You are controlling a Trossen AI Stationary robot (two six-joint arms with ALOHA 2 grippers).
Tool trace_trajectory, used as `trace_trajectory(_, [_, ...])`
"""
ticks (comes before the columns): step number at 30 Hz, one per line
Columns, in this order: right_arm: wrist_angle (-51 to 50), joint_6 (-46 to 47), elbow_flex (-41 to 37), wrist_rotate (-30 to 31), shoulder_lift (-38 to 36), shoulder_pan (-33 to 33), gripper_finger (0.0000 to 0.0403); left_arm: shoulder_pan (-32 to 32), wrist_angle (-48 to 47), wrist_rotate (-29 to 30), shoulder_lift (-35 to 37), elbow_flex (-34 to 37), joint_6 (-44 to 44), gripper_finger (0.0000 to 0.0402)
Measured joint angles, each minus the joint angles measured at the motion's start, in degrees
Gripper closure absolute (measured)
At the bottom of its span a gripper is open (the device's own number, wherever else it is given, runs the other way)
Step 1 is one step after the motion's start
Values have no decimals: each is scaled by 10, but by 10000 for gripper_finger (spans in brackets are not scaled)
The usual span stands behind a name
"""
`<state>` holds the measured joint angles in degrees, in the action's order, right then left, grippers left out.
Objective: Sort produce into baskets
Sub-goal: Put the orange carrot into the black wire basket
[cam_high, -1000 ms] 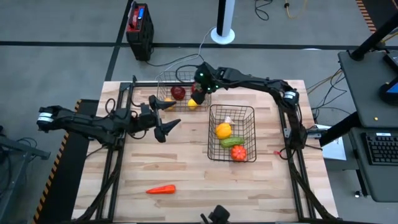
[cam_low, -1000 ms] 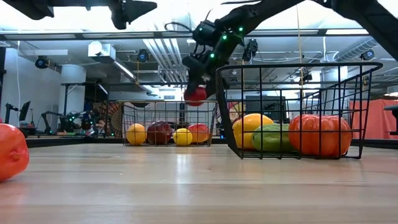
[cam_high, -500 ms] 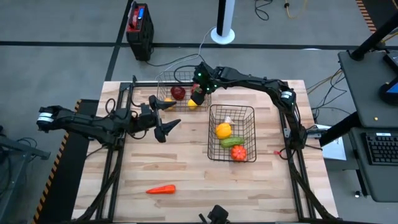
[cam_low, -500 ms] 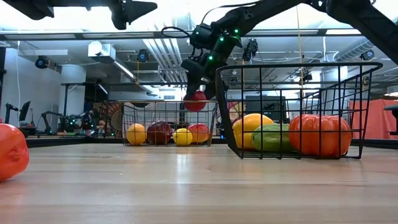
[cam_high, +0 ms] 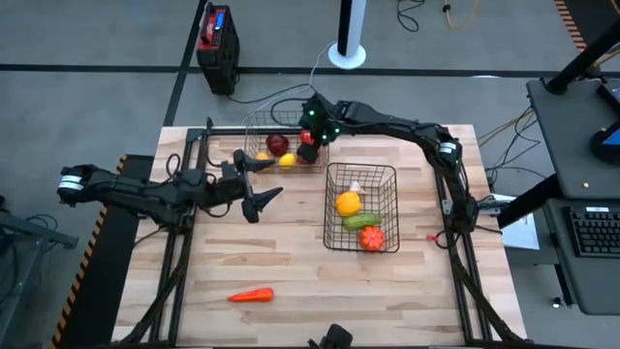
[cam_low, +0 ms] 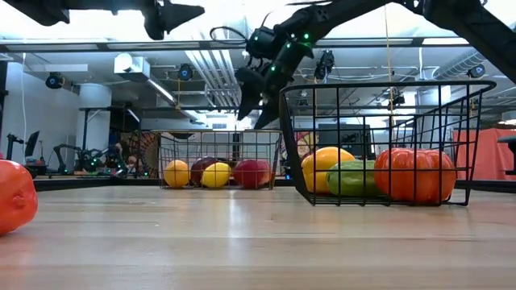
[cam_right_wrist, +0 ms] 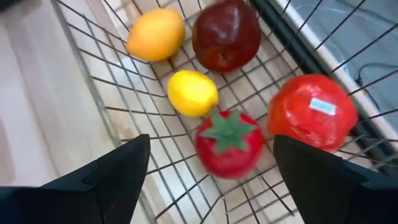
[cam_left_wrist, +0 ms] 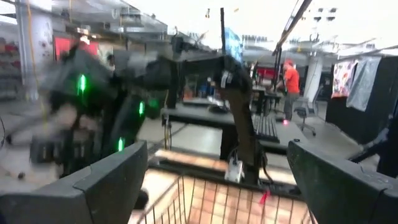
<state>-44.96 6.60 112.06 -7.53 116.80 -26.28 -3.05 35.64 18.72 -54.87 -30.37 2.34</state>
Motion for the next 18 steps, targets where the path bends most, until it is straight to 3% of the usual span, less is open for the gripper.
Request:
trace_trajectory(6, [-26, -20, 9, 0, -43, 14, 78, -5, -116, -2, 4, 0, 76, 34])
trace_trajectory(10, [-33, -32, -3, 10, -86, 41, 78, -31, -252, -4, 2, -27, 135, 34])
trace_trajectory(18, [-22, -52, -79, 132, -182, 139, 78, -145, -590, -2, -71, -159, 221, 35])
